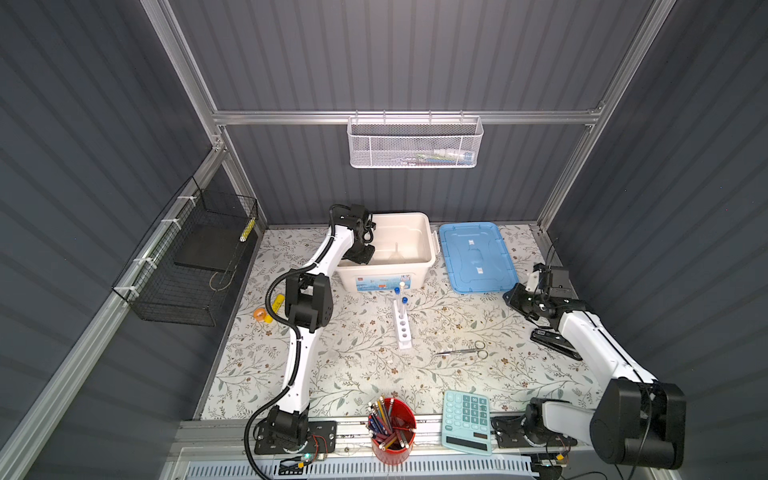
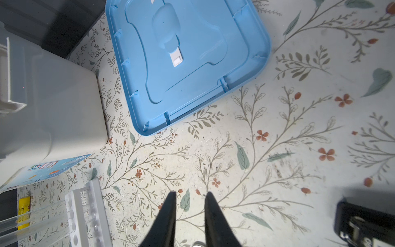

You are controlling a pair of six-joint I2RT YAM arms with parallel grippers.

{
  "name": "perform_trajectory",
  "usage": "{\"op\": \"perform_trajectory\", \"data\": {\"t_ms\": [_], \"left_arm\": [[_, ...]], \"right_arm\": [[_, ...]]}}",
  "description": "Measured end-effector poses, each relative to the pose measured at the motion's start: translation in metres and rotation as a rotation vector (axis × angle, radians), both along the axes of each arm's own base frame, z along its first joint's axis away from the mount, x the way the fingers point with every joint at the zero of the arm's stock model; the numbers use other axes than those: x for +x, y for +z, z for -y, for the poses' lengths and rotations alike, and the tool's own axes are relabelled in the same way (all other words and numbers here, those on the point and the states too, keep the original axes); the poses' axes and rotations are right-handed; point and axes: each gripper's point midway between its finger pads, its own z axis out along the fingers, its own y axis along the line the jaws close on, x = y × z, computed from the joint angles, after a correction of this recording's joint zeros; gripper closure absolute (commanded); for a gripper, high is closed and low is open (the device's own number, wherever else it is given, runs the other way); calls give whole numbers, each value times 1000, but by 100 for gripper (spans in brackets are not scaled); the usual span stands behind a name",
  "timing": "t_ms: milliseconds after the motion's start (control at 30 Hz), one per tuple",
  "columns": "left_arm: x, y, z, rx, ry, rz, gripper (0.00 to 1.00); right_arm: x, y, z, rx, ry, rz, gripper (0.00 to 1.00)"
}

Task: Organize the chemistry lab equipment
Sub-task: 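Lower the beaker into the cream bin and open the left gripper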

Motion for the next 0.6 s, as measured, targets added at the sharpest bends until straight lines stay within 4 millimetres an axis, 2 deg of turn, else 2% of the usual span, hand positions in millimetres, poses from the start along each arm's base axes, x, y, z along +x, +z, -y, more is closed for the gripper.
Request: {"op": "perform_trajectory", "data": {"t_ms": [433,600], "left_arm": [[0,0,0,3,-7,1,86],[0,1,0,5,-15,4,74]], "right_arm": [[0,-6,-3,2,9,-19,74],[0,-6,-4,2,11,-19,74]]}}
